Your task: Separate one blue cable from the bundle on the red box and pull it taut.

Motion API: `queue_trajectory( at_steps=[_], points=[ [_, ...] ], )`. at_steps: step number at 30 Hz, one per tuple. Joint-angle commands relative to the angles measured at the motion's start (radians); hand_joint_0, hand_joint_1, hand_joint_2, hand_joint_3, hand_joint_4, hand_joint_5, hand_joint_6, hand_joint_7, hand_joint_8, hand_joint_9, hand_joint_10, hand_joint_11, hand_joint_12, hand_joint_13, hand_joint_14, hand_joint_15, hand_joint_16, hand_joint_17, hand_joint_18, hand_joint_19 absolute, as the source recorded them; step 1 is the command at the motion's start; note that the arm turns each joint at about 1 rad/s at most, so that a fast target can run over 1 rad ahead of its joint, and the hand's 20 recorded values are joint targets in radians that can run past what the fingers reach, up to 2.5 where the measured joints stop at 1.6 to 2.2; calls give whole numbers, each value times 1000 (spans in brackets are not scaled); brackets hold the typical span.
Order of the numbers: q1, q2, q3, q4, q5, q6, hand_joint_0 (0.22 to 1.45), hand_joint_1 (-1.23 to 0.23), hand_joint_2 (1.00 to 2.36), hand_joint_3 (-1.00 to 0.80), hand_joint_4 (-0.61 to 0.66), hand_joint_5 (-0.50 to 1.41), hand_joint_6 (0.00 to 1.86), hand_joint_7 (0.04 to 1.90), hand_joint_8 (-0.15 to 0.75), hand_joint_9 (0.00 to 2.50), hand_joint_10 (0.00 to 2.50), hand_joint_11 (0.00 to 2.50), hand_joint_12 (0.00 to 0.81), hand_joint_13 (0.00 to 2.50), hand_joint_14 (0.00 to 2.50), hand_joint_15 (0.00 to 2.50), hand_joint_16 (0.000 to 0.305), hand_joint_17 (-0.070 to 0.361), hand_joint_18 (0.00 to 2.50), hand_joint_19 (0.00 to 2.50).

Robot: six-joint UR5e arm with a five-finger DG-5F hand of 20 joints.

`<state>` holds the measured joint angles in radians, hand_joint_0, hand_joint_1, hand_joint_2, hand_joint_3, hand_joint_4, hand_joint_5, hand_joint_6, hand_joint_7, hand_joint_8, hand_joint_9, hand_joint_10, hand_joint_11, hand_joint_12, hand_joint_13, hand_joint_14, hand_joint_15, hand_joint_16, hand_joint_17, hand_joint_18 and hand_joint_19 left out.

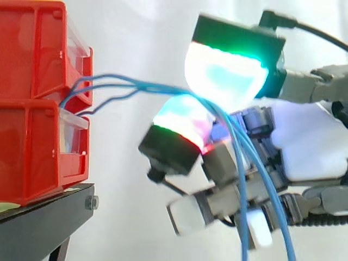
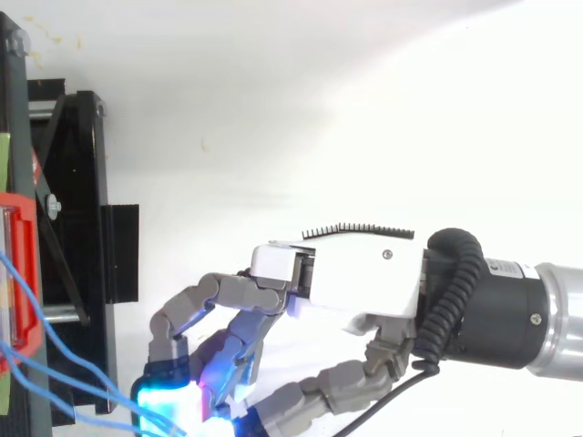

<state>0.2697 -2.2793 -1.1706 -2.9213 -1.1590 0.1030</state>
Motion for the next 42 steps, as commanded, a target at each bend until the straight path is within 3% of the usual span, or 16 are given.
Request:
queue_trajectory(
  at_steps=[1, 5, 11, 17, 23, 29, 36, 38, 42],
  points=[
    [-6, 1, 37, -7, 2, 50, 729, -913, 1000, -500, 134, -209, 893, 938, 331, 938, 15, 748, 333, 864, 14, 465, 40, 89, 989, 574],
    [-6, 1, 45, -12, 7, 66, 575, -864, 1000, -500, 148, -181, 864, 992, 358, 1027, 16, 754, 336, 877, 13, 474, 40, 91, 1010, 613],
    [-6, 0, 43, -12, 47, 84, 507, -703, 1000, -500, 166, -135, 830, 1085, 384, 1149, 16, 732, 354, 928, 12, 476, 44, 99, 1073, 621],
    [-6, 0, 43, -32, 56, 106, 594, -648, 1002, -474, 124, -119, 814, 1172, 380, 1193, 19, 746, 332, 954, 13, 491, 40, 90, 1079, 661],
    [-6, 0, 40, -52, 53, 115, 615, -759, 1015, -285, 57, -150, 859, 1107, 366, 1152, 17, 767, 337, 957, 13, 497, 40, 90, 1087, 652],
    [-7, 1, 39, -90, 52, 155, 664, -859, 1018, -227, -31, -187, 893, 1050, 339, 1039, 16, 765, 336, 940, 15, 496, 39, 88, 1070, 633],
    [-7, 1, 39, -121, 48, 173, 727, -877, 1013, -320, -47, -207, 884, 990, 321, 1001, 16, 757, 333, 929, 15, 488, 38, 86, 1058, 627],
    [-6, 1, 39, -124, 47, 175, 764, -842, 1000, -500, -21, -207, 856, 942, 316, 993, 13, 742, 328, 925, 13, 481, 38, 86, 1057, 610],
    [-7, 0, 39, -124, 47, 181, 762, -822, 1000, -500, 52, -208, 853, 913, 317, 966, 13, 745, 328, 909, 13, 483, 38, 85, 1042, 604]
  ],
)
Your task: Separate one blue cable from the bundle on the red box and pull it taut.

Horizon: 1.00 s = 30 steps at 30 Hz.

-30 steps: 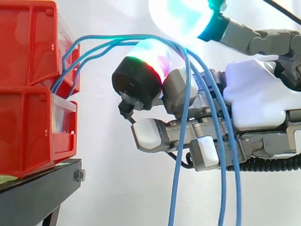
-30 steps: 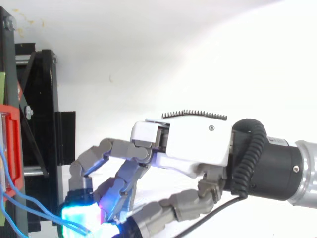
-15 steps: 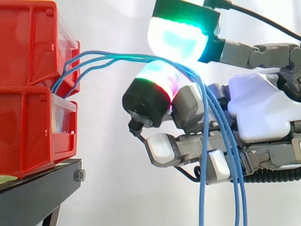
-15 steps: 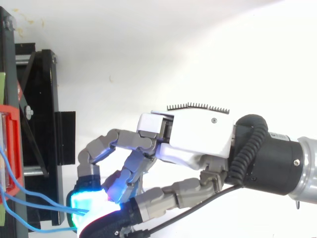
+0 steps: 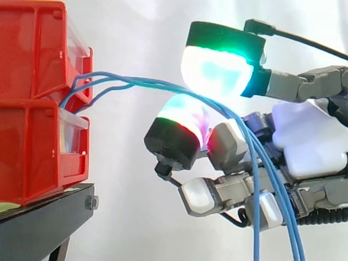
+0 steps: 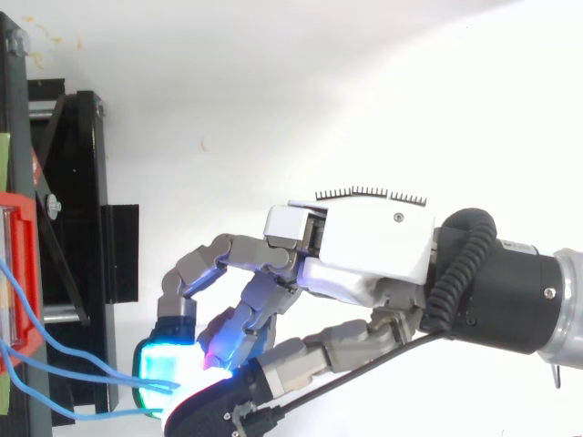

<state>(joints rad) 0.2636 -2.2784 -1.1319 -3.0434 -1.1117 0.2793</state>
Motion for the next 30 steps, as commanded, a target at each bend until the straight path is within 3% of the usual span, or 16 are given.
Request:
queue_trajectory(
  at_steps=[1, 8, 16, 21, 23, 26, 30],
  points=[
    [0, 0, 0, -2, -2, 5, 747, -825, 1000, -500, 70, -208, 853, 910, 318, 963, 15, 748, 329, 906, 13, 478, 38, 85, 1042, 602],
    [0, 0, 0, -11, -14, 12, 563, -721, 1000, -500, 132, -192, 858, 941, 353, 1015, 15, 760, 345, 910, 13, 495, 41, 92, 1057, 642],
    [0, 0, 0, -11, -16, 14, 500, -634, 1000, -500, 153, -184, 864, 960, 372, 1051, 13, 751, 368, 939, 12, 500, 45, 101, 1109, 635],
    [2, 0, 0, -12, -16, 15, 462, -694, 1000, -500, 166, -179, 870, 947, 389, 1075, 13, 775, 383, 954, 11, 493, 48, 107, 1143, 619],
    [0, 0, 0, -15, -20, 18, 481, -744, 1000, -500, 152, -178, 870, 961, 383, 1088, 14, 787, 374, 954, 13, 491, 46, 103, 1133, 628],
    [0, 0, 0, -15, -20, 26, 641, -800, 1000, -500, 84, -173, 869, 1010, 347, 1081, 14, 791, 337, 942, 15, 505, 39, 88, 1084, 654],
    [0, 0, 0, -15, -22, 26, 659, -834, 1011, -376, -3, -177, 875, 1082, 345, 1084, 17, 789, 335, 949, 15, 504, 38, 87, 1086, 661]
  ],
)
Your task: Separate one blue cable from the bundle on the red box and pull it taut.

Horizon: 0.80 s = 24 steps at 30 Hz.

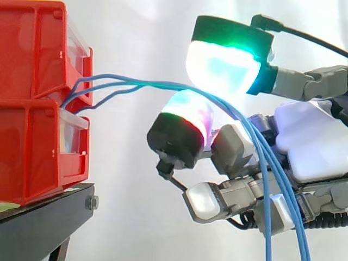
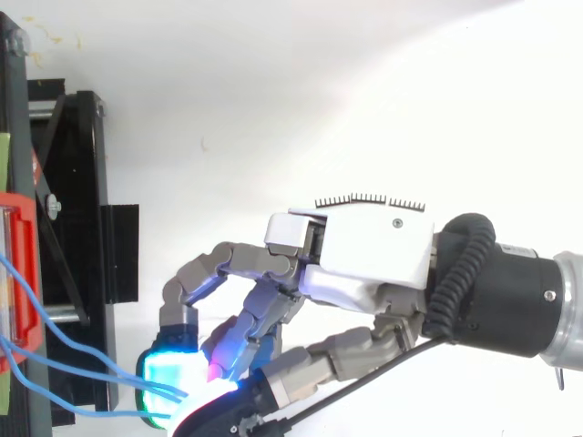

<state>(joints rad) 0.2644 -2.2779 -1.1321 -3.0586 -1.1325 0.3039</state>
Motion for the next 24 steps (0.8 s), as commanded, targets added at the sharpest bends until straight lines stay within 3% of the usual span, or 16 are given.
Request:
queue_trajectory(
  at_steps=[1, 9, 15, 18, 21, 24],
  points=[
    [1, 0, 0, -2, -1, 1, 670, -840, 1011, -357, -21, -179, 882, 1076, 343, 1082, 16, 796, 334, 949, 13, 510, 39, 87, 1086, 649],
    [-1, 0, 0, -2, -9, 6, 737, -888, 1008, -409, -95, -198, 888, 1006, 320, 1011, 16, 781, 328, 925, 14, 498, 38, 85, 1066, 625],
    [-1, 0, 0, -5, -18, 21, 802, -923, 1000, -500, 8, -210, 883, 980, 298, 911, 17, 769, 324, 886, 13, 491, 37, 84, 1023, 590],
    [-2, 0, 0, -6, -27, 26, 757, -935, 1000, -500, 41, -215, 886, 964, 300, 908, 15, 771, 325, 886, 14, 493, 37, 84, 1035, 585],
    [-2, 0, 0, -17, -32, 26, 636, -912, 1000, -500, 74, -217, 888, 938, 318, 929, 14, 770, 330, 898, 15, 502, 38, 85, 1044, 611],
    [-2, 0, 0, -29, -38, 30, 533, -819, 1000, -500, 106, -203, 883, 940, 345, 994, 13, 771, 349, 918, 13, 498, 41, 93, 1070, 610]
  ],
)
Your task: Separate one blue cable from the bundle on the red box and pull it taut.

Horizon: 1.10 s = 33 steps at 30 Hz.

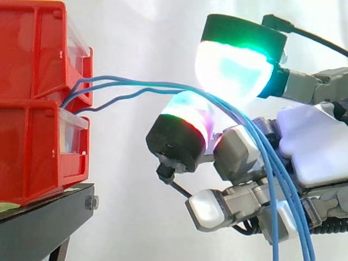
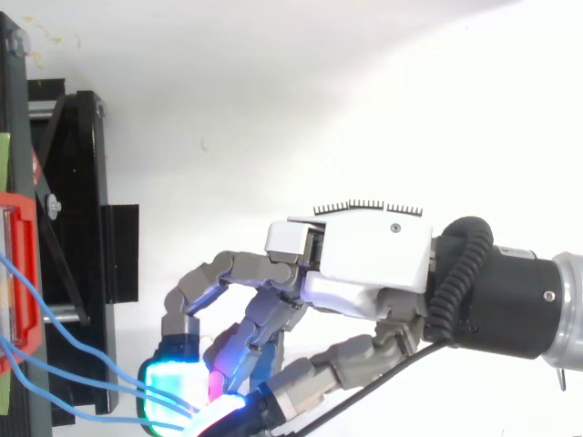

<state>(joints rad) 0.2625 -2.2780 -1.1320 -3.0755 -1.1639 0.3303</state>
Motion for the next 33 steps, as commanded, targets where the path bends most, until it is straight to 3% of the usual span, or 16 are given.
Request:
queue_trajectory(
  at_steps=[1, 10, 14, 17, 23, 25, 30, 33],
  points=[
    [0, 0, 0, -14, -10, 7, 519, -780, 1000, -500, 123, -196, 879, 946, 361, 1035, 14, 774, 353, 929, 13, 498, 42, 95, 1092, 611],
    [0, 0, 0, -32, -25, 18, 504, -573, 1000, -500, 130, -176, 863, 995, 380, 1109, 17, 772, 369, 953, 12, 506, 45, 101, 1135, 639],
    [0, 0, 0, -39, -45, 23, 595, -657, 1000, -493, 81, -177, 858, 1023, 358, 1102, 13, 780, 349, 939, 13, 518, 41, 91, 1095, 668],
    [0, 0, 0, -40, -45, 26, 619, -728, 1008, -392, 46, -182, 864, 1033, 349, 1082, 16, 780, 343, 944, 13, 512, 40, 90, 1103, 670],
    [-2, 0, 2, -42, -62, 39, 658, -807, 1010, -364, 1, -199, 884, 961, 333, 1011, 15, 778, 344, 941, 13, 510, 40, 89, 1093, 649],
    [0, 0, 2, -40, -54, 46, 683, -819, 1008, -398, -7, -202, 883, 962, 329, 1007, 14, 773, 340, 936, 13, 503, 39, 88, 1088, 642],
    [-3, 0, 2, -54, -76, 53, 724, -824, 1000, -491, 0, -207, 884, 906, 319, 990, 14, 781, 336, 938, 15, 503, 38, 86, 1085, 632],
    [-5, 0, 2, -57, -88, 59, 640, -761, 1000, -500, 46, -200, 874, 923, 331, 1016, 15, 781, 333, 940, 14, 515, 38, 86, 1084, 651]
  ],
)
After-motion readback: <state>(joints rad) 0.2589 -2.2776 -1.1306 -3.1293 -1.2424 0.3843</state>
